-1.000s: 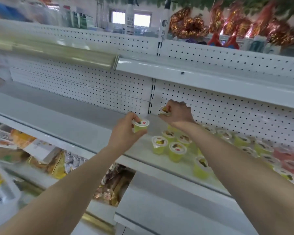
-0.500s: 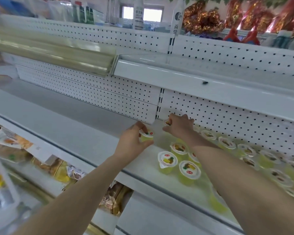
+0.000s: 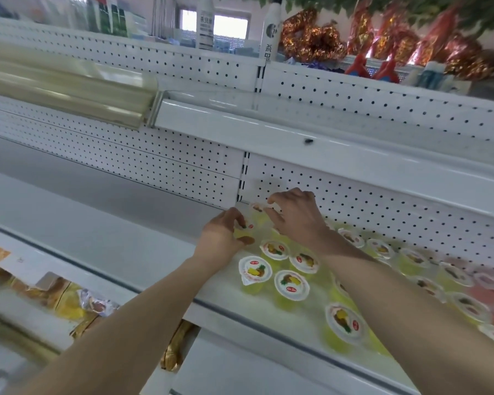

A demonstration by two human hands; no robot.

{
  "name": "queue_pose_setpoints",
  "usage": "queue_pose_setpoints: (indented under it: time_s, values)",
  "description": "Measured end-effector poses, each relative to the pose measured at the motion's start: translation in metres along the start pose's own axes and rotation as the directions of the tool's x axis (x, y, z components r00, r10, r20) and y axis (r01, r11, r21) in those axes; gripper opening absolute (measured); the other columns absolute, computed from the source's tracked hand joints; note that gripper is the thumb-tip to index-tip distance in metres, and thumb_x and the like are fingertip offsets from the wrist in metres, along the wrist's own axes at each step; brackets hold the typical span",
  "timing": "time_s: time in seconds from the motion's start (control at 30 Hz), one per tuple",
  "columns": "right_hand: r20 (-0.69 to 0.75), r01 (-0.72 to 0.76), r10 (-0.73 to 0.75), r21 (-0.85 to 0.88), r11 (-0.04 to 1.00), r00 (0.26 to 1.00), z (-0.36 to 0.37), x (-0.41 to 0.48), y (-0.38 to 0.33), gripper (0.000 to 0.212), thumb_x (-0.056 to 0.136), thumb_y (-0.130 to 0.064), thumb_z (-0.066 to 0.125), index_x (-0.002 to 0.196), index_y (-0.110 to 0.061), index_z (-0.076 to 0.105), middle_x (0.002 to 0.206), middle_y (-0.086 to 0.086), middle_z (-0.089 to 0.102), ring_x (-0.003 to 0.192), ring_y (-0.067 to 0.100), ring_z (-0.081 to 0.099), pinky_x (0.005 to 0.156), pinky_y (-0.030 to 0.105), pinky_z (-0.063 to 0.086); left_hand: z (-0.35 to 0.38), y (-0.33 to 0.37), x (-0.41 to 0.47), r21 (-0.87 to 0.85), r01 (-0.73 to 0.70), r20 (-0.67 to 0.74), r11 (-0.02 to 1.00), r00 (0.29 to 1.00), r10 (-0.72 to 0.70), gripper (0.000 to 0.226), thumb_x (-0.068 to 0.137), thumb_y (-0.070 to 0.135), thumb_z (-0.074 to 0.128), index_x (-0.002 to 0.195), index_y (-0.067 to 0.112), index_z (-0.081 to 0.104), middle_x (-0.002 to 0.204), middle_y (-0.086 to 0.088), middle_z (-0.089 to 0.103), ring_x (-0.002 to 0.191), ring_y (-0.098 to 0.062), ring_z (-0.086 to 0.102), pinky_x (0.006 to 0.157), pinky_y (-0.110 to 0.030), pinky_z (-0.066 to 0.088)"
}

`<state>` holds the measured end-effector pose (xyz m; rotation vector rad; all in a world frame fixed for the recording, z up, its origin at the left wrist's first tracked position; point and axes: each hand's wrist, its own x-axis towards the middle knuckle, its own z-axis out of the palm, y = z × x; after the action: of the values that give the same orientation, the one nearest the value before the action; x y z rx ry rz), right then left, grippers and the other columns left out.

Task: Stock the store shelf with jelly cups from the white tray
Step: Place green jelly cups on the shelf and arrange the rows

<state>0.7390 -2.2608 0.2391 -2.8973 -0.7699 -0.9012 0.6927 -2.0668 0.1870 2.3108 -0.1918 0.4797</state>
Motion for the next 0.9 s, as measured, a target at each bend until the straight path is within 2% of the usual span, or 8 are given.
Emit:
queue_pose_setpoints:
  time_s: [0.07,0.17,0.27,0.4,0.6,0.8,0.9]
  values:
    - [0.013,0.005,-0.005,-0.027,1.000,1.000,-0.003,-0.009,0.002,0.031,0.092,-0.039,0.053,0.106,-0.017,0.069,0.098,0.001,0.074,0.098,0.029,0.063,0.085,0.043,0.043,0.001,-0.001,-0.001,0.010,0.008,0.021,1.000,1.000,-0.009,0.041,0.070,0.034,0.084,0.095,0.023,0.053,0.097,0.007,0.063,0.081,-0.014,0.058,0.054,-0.010,0.032]
    - [0.031,0.003,-0.002,-0.039,0.999,1.000,-0.012,-0.022,0.001,0.033,0.092,-0.039,0.050,0.112,-0.018,0.066,0.108,0.000,0.072,0.102,0.029,0.060,0.086,0.043,0.042,-0.004,0.002,-0.002,0.028,-0.013,0.046,1.000,0.999,0.012,0.040,0.072,0.033,0.083,0.098,0.019,0.055,0.098,0.008,0.064,0.087,-0.017,0.059,0.062,-0.023,0.036]
    - [0.020,-0.014,0.015,-0.050,0.999,1.000,-0.026,-0.031,-0.004,0.037,0.092,-0.039,0.050,0.118,-0.018,0.066,0.113,0.001,0.071,0.105,0.030,0.060,0.088,0.044,0.041,-0.016,0.005,-0.003,0.117,-0.075,0.066,0.990,0.996,0.067,0.034,0.074,0.034,0.080,0.099,0.020,0.063,0.104,0.004,0.065,0.097,-0.022,0.057,0.072,-0.024,0.037]
    - [0.004,-0.005,0.006,-0.064,0.998,1.000,-0.051,-0.046,-0.015,0.037,0.095,-0.036,0.053,0.125,-0.017,0.062,0.119,0.003,0.067,0.111,0.030,0.055,0.092,0.044,0.035,-0.039,0.017,-0.016,0.191,-0.228,-0.005,0.955,0.973,0.233,0.025,0.082,0.030,0.074,0.103,0.017,0.069,0.110,-0.002,0.067,0.102,-0.025,0.058,0.089,-0.028,0.037]
    - [-0.054,-0.027,0.020,-0.127,0.991,0.998,-0.089,-0.085,-0.041,0.044,0.090,-0.043,0.050,0.122,-0.016,0.063,0.113,0.005,0.069,0.108,0.029,0.057,0.092,0.044,0.038,-0.069,0.046,-0.063,0.253,-0.417,-0.078,0.873,0.891,0.448,0.039,0.082,0.021,0.074,0.119,0.011,0.064,0.117,-0.009,0.061,0.102,-0.033,0.056,0.089,-0.039,0.046]
    - [-0.078,-0.026,0.011,-0.195,0.980,0.997,-0.129,-0.158,-0.069,0.048,0.093,-0.047,0.047,0.129,-0.018,0.059,0.116,0.002,0.068,0.106,0.028,0.058,0.090,0.042,0.036,-0.087,0.070,-0.140,0.317,-0.533,-0.021,0.785,0.823,0.568,0.054,0.085,0.028,0.072,0.133,0.009,0.055,0.130,-0.010,0.056,0.116,-0.031,0.051,0.097,-0.041,0.044]
    - [-0.107,-0.046,0.024,-0.207,0.977,0.994,-0.151,-0.206,-0.082,0.049,0.093,-0.046,0.047,0.127,-0.015,0.061,0.118,0.005,0.068,0.106,0.029,0.059,0.090,0.044,0.040,-0.087,0.082,-0.182,0.337,-0.592,0.003,0.732,0.778,0.628,0.055,0.083,0.028,0.074,0.131,0.009,0.056,0.127,-0.011,0.059,0.115,-0.032,0.054,0.092,-0.042,0.048]
